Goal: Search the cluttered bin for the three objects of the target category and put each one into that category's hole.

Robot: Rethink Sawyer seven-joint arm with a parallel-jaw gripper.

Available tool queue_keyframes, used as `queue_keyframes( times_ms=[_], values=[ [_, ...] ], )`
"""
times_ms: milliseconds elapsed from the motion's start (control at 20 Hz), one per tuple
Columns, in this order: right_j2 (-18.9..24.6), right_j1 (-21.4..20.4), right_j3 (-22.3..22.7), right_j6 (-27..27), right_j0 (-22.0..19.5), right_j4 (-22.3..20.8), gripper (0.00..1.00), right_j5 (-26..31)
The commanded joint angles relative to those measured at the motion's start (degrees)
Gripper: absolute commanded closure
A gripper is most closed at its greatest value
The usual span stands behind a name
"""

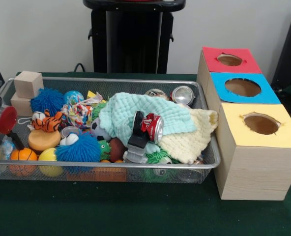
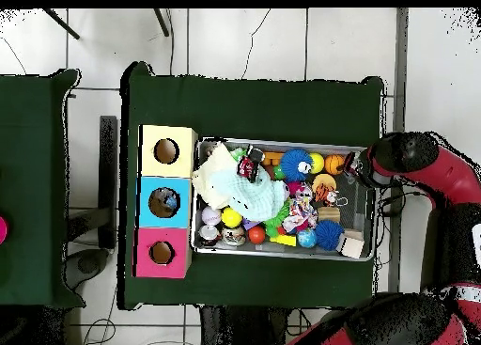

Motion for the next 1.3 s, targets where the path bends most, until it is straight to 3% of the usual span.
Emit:
queue_keyframes(
  times_ms=[50, 300, 500, 650, 900, 1300],
  values=[
    [2.55, 5.18, -0.64, -5.42, 1.49, -3.79, 0.00, -7.31],
    [0.16, 0.74, 1.40, -4.93, 2.36, -5.17, 0.00, -6.71],
    [3.19, 8.91, -3.17, -8.11, -0.12, -5.63, 0.00, -13.01],
    [4.11, 12.69, -5.42, -7.59, -0.52, -6.30, 0.00, -17.06],
    [3.46, 14.19, -6.17, -5.18, 0.01, -7.16, 0.00, -19.74],
    [2.14, 13.30, -6.60, -4.22, 1.10, -7.96, 0.00, -18.01]
  ],
)
